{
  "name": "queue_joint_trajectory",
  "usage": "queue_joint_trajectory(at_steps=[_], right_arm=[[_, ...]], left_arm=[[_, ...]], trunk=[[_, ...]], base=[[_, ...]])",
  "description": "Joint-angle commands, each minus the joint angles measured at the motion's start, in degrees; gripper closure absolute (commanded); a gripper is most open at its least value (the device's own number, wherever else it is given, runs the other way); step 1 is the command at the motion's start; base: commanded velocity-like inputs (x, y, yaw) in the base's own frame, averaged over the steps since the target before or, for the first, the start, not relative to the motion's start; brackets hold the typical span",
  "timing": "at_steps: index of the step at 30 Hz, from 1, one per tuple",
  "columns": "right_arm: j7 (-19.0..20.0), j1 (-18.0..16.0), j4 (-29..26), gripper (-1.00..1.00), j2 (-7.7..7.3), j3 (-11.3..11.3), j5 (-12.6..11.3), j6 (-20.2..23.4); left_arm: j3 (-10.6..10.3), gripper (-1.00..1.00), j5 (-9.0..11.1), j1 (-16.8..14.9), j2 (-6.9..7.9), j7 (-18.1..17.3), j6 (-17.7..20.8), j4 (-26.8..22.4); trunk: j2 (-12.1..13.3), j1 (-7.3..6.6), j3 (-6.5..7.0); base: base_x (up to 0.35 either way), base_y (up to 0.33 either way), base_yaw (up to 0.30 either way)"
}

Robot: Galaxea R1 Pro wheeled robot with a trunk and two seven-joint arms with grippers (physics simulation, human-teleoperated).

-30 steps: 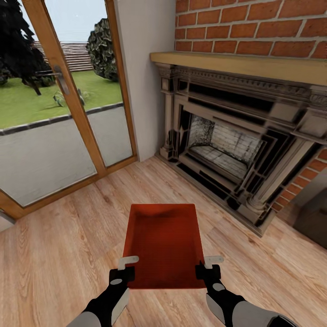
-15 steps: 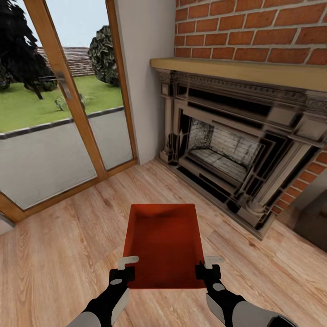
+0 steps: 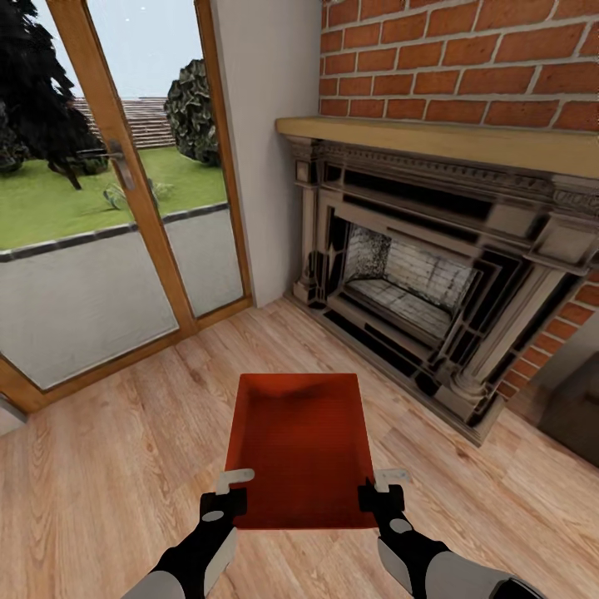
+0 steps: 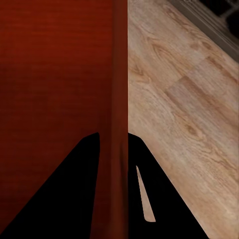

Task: Move the two storage containers from the living room to the garage. In the garage, place one container on the floor and stack the other container on top of it (either order is fine).

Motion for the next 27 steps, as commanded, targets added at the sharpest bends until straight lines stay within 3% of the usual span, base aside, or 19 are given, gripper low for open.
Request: queue_joint_trajectory(at_steps=[1, 27], right_arm=[[0.0, 0.0, 0.3, 1.00, 0.00, 1.0, -1.8, -0.6], [0.0, 0.0, 0.3, 1.00, 0.00, 1.0, -1.8, -0.6]], left_arm=[[-0.3, 1.00, 0.3, -0.1, -0.01, 0.4, 0.0, -0.1], [-0.3, 1.00, 0.3, -0.1, -0.01, 0.4, 0.0, -0.1]], trunk=[[0.0, 0.01, 0.04], [0.0, 0.01, 2.44]], base=[[0.000, 0.000, 0.000], [0.000, 0.000, 0.000]])
